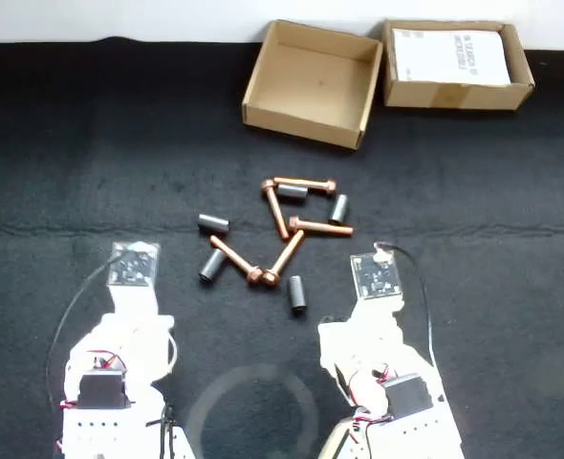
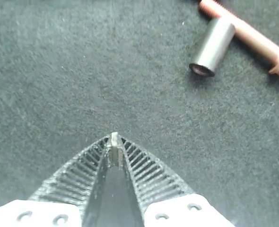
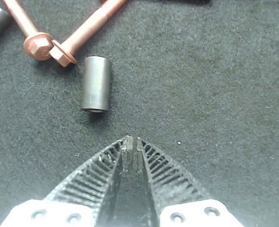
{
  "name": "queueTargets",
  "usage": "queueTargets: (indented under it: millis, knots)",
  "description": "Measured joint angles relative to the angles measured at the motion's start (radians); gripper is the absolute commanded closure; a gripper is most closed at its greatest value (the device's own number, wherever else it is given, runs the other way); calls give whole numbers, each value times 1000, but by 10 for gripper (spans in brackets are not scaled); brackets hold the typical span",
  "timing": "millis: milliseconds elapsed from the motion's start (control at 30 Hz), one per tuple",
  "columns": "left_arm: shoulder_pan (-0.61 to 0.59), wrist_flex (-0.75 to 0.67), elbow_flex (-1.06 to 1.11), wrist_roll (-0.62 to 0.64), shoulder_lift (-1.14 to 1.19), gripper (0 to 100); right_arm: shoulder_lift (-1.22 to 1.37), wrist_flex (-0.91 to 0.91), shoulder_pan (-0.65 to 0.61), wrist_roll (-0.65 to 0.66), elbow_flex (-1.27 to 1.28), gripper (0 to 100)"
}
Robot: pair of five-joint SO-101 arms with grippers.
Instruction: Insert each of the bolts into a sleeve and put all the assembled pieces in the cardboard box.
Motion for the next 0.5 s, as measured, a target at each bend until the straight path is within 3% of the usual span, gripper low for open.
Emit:
queueTargets:
  millis: [500]
  knots:
    - [0, -8, 0, 2, 0, 988, 0, 0, 0, 0, 0, 969]
